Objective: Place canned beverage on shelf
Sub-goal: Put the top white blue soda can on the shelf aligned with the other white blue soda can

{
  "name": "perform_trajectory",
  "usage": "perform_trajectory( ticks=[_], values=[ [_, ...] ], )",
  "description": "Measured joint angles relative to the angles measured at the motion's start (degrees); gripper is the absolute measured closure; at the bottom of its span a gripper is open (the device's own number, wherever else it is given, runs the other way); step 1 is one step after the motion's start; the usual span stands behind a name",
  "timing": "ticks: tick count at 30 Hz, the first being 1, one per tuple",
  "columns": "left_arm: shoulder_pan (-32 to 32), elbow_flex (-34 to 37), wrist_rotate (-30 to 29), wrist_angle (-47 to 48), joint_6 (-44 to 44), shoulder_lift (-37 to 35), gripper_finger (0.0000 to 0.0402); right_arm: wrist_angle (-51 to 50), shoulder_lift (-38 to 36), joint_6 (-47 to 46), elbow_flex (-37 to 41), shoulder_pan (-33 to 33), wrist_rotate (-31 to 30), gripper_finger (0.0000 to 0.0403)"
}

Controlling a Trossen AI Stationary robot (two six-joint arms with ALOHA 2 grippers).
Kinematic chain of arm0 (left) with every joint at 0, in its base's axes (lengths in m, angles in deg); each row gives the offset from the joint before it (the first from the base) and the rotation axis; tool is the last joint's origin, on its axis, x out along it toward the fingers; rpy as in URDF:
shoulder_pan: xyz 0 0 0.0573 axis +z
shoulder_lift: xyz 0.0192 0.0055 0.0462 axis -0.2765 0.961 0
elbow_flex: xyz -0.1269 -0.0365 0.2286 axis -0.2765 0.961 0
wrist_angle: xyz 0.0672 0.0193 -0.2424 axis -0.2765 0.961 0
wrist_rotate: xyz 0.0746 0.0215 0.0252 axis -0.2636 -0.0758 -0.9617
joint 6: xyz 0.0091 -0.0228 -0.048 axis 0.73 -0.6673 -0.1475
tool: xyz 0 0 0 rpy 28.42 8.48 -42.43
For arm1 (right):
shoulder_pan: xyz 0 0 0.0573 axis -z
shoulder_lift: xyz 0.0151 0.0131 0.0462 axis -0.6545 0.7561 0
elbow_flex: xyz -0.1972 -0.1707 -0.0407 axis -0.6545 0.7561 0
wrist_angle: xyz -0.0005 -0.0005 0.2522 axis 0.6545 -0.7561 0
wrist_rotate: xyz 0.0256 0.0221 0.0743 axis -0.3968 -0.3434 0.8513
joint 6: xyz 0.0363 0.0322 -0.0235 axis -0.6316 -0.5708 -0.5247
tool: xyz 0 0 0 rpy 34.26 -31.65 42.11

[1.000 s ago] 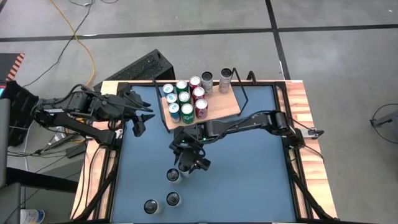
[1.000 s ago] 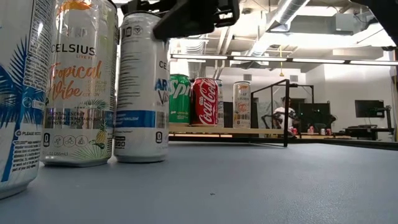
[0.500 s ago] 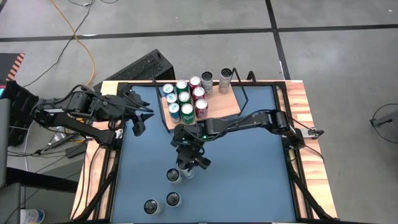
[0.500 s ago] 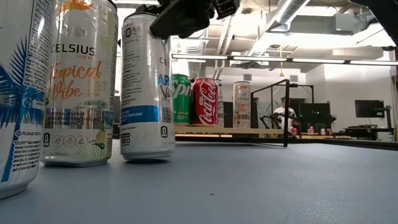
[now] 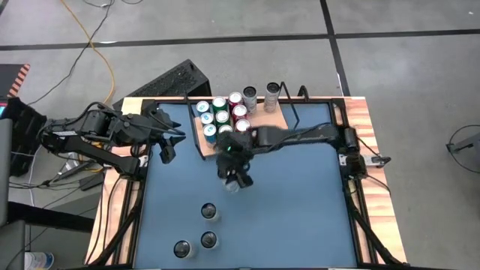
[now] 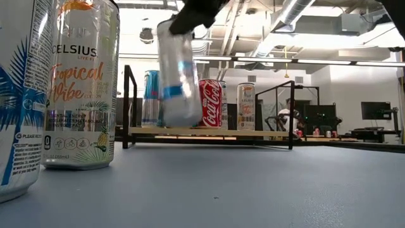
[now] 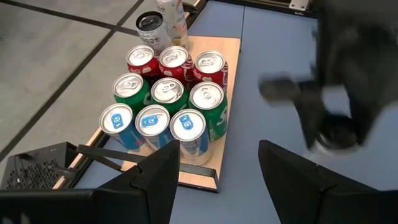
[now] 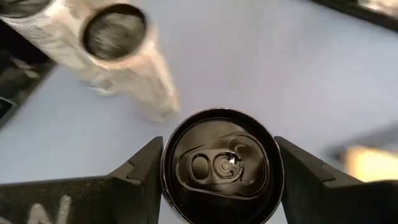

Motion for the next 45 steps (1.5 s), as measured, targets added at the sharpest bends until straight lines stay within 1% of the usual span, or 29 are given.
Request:
perform_trajectory(
  ticks=[6,10,13,16,21,25,28,32,35,37,40,43,45],
  values=[
    [0.0,0.0,-0.6,-0.2,-0.1,0.0,0.0196,-5.9,-7.9,-2.9,0.0,3.1,-6.0,0.0176],
    [0.0,0.0,-0.8,-0.8,-0.1,0.0,0.0196,-10.1,-14.6,-3.1,-0.1,6.3,-9.4,0.0175],
    [0.0,0.0,-1.8,-1.0,-0.1,0.0,0.0196,-11.2,-19.1,-2.6,0.6,10.5,-11.2,0.0175],
    [0.0,0.0,-3.0,-1.3,-0.2,0.0,0.0196,-11.5,-23.3,-2.5,2.3,16.4,-11.7,0.0175],
    [0.0,0.0,-4.8,-2.1,-0.4,0.0,0.0196,-7.5,-28.4,-0.4,8.8,25.9,-12.8,0.0174],
    [0.0,0.0,-6.9,-2.7,-1.6,0.0,0.0196,-2.7,-30.1,1.3,15.2,30.7,-12.7,0.0174],
    [0.0,0.0,-8.7,-3.5,-1.9,0.0,0.0196,1.1,-30.6,2.7,19.2,31.4,-11.9,0.0174],
    [0.0,0.0,-11.0,-4.9,-2.2,0.0,0.0196,6.8,-30.0,3.2,23.4,32.9,-8.7,0.0174],
    [0.0,0.0,-12.5,-5.3,-3.3,0.0,0.0196,10.0,-28.5,3.5,25.1,33.3,-8.3,0.0174],
    [0.0,0.0,-12.7,-5.2,-4.1,0.0,0.0196,9.9,-28.0,3.9,25.7,33.9,-8.3,0.0174],
    [0.0,0.0,-13.1,-5.2,-4.7,0.0,0.0196,12.2,-27.7,5.0,26.3,35.4,-6.6,0.0174],
    [0.0,0.0,-13.6,-5.2,-5.5,0.0,0.0196,11.8,-27.1,5.0,27.0,36.0,-6.1,0.0174],
    [0.0,0.0,-14.1,-5.2,-6.0,0.0,0.0196,12.1,-26.6,5.3,27.1,37.2,-4.3,0.0174]
  ],
)
